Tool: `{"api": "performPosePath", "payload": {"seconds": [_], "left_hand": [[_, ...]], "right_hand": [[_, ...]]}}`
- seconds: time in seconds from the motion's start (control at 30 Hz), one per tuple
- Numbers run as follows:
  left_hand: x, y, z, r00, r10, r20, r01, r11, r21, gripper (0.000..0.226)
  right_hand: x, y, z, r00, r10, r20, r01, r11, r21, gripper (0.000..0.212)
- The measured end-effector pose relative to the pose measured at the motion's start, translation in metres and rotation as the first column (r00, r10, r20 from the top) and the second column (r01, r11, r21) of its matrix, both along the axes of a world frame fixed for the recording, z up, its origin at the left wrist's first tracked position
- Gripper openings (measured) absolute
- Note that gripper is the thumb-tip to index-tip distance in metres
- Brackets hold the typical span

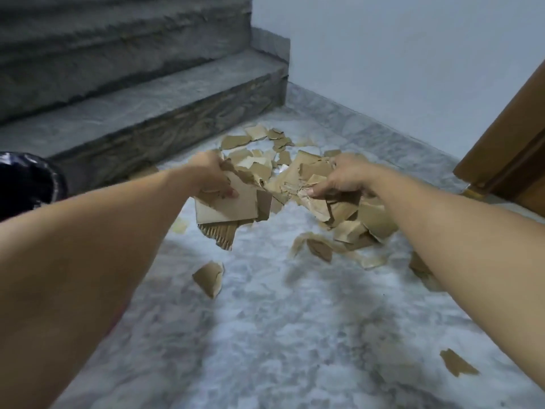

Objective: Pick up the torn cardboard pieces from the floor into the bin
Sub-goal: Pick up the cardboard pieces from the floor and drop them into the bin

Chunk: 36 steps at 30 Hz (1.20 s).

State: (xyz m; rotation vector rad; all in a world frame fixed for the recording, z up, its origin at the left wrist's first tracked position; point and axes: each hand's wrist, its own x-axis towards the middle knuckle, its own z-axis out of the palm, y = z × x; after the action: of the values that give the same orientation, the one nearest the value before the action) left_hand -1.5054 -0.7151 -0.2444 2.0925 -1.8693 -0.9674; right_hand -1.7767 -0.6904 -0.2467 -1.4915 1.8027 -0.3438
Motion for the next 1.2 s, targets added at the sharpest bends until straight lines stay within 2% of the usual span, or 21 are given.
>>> {"api": "performPosePath", "payload": {"seconds": [0.13, 0.3, 0.47, 0.57, 0.63, 0.7, 0.87, 0.97, 1.1, 1.2], "left_hand": [[0.062, -0.005, 0.066, 0.998, 0.059, 0.029, -0.057, 0.995, -0.081, 0.057], [0.156, 0.003, 0.137, 0.982, 0.177, 0.065, -0.165, 0.973, -0.163, 0.046], [0.253, 0.034, 0.185, 0.937, 0.317, 0.144, -0.279, 0.932, -0.233, 0.06], [0.307, 0.061, 0.197, 0.891, 0.424, 0.162, -0.383, 0.894, -0.233, 0.065], [0.342, 0.083, 0.193, 0.855, 0.498, 0.147, -0.464, 0.859, -0.216, 0.06], [0.371, 0.101, 0.178, 0.827, 0.551, 0.112, -0.525, 0.828, -0.196, 0.064], [0.414, 0.138, 0.12, 0.758, 0.652, -0.005, -0.65, 0.755, -0.09, 0.067], [0.419, 0.147, 0.085, 0.754, 0.655, -0.054, -0.657, 0.751, -0.065, 0.072], [0.411, 0.151, 0.055, 0.796, 0.605, -0.029, -0.604, 0.788, -0.118, 0.083], [0.401, 0.146, 0.055, 0.822, 0.57, -0.003, -0.565, 0.814, -0.131, 0.081]], "right_hand": [[0.062, -0.029, 0.053, 0.994, 0.102, 0.05, -0.102, 0.995, -0.009, 0.064], [0.159, -0.044, 0.124, 0.957, 0.26, 0.131, -0.25, 0.964, -0.089, 0.045], [0.27, -0.053, 0.166, 0.9, 0.423, 0.103, -0.4, 0.897, -0.186, 0.038], [0.337, -0.051, 0.18, 0.854, 0.518, 0.047, -0.501, 0.843, -0.193, 0.041], [0.379, -0.043, 0.182, 0.814, 0.58, 0.024, -0.567, 0.804, -0.18, 0.046], [0.414, -0.034, 0.174, 0.788, 0.614, 0.046, -0.6, 0.782, -0.168, 0.05], [0.476, -0.012, 0.125, 0.798, 0.571, 0.194, -0.579, 0.815, -0.017, 0.071], [0.487, 0.0, 0.094, 0.818, 0.548, 0.175, -0.555, 0.832, -0.009, 0.064], [0.482, 0.003, 0.064, 0.827, 0.558, 0.061, -0.548, 0.827, -0.126, 0.071], [0.465, -0.007, 0.065, 0.843, 0.516, 0.149, -0.49, 0.853, -0.183, 0.047]]}}
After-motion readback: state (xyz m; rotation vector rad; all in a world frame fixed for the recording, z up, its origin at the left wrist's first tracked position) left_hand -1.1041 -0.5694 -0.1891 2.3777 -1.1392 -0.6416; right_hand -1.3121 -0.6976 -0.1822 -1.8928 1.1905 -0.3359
